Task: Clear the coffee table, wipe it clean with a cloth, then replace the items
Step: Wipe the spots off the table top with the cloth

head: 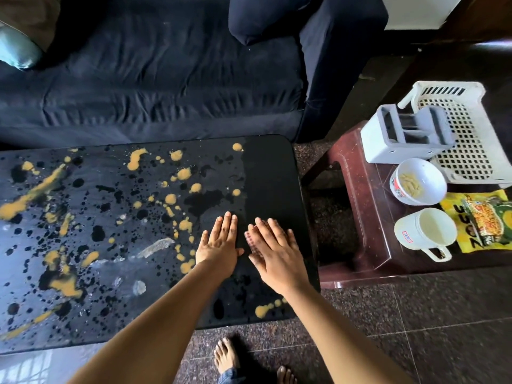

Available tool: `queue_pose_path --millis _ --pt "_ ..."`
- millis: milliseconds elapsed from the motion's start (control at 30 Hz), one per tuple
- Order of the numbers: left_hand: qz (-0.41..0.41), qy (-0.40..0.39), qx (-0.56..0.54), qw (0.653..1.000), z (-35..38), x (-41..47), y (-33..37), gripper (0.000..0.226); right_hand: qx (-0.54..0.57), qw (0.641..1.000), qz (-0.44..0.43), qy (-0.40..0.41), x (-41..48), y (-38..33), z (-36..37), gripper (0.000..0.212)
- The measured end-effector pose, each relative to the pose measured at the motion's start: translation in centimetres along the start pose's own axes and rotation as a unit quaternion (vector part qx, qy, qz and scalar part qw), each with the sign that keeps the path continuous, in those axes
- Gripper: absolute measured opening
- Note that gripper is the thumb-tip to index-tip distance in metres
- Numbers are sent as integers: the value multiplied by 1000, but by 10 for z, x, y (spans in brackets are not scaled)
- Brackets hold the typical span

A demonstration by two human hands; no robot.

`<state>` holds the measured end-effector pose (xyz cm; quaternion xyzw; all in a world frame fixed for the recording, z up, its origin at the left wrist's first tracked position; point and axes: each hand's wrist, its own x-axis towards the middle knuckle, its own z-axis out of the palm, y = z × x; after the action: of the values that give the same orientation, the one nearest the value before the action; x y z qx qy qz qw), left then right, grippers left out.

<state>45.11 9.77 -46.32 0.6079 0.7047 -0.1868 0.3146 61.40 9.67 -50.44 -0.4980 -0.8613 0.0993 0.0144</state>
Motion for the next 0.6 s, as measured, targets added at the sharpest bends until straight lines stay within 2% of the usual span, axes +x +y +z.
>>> queue_pose_path --millis 33,100,200,267,367,433,500,600 --pt "-2 0 1 1000 1 0 0 73 -5 1000 18 -5 -4 11 -1 60" --pt "-4 2 2 1000 0 0 0 73 0 994 113 -2 -9 27 -3 60" --pt "-6 -1 4 1000 0 1 2 72 15 973 229 22 -9 17 -3 62" --pt "-7 -2 5 1000 1 2 1 72 26 974 223 36 -6 -8 0 63" --pt "-6 2 6 1000 4 3 -1 72 30 995 91 21 -10 -37 4 60" --pt "-7 -4 5 1000 3 3 -1 71 20 999 37 11 -12 -27 4 58" --pt "-7 -8 2 1000 1 2 -1 71 7 998 58 5 -17 -5 2 59" --pt "-7 -8 1 1000 -1 0 -1 72 7 985 172 0 -31 28 -1 60"
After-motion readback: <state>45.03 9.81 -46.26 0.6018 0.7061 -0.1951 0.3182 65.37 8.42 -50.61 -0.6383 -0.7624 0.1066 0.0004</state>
